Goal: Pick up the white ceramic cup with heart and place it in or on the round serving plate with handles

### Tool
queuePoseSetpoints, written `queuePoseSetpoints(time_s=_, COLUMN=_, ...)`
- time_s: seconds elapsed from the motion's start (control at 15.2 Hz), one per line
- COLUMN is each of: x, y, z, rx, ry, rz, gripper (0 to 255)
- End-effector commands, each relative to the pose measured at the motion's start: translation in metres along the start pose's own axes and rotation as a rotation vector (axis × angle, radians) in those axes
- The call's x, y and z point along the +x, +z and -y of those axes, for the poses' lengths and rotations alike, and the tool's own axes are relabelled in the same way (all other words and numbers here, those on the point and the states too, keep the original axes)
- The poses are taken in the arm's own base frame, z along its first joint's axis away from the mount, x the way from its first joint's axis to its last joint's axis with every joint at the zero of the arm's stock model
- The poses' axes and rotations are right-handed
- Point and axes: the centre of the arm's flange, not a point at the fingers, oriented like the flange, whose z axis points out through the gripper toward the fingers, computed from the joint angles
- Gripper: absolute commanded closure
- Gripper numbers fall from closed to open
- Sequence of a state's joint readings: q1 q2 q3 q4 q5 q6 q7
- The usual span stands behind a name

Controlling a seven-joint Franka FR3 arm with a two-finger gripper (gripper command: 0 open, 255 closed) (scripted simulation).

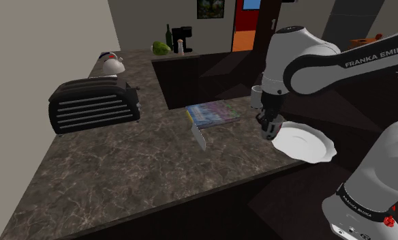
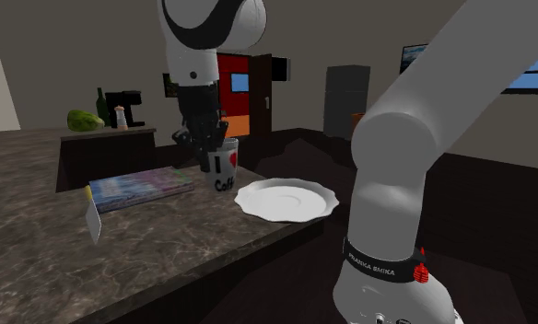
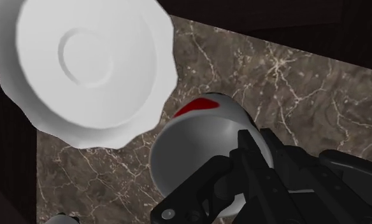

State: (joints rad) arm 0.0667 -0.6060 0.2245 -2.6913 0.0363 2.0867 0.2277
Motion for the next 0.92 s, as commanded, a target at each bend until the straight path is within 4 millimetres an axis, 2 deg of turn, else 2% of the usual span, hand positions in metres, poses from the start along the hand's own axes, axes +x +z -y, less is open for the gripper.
queuePoseSetpoints(time_s=0.0, x=-0.010, y=0.000, z=-0.025, rx=0.000, ry=-0.001, rz=0.000, gripper=255)
queuePoseSetpoints(time_s=0.86, x=-0.065, y=-0.002, z=-0.187, rx=0.000, ry=-0.001, rz=0.000, gripper=255)
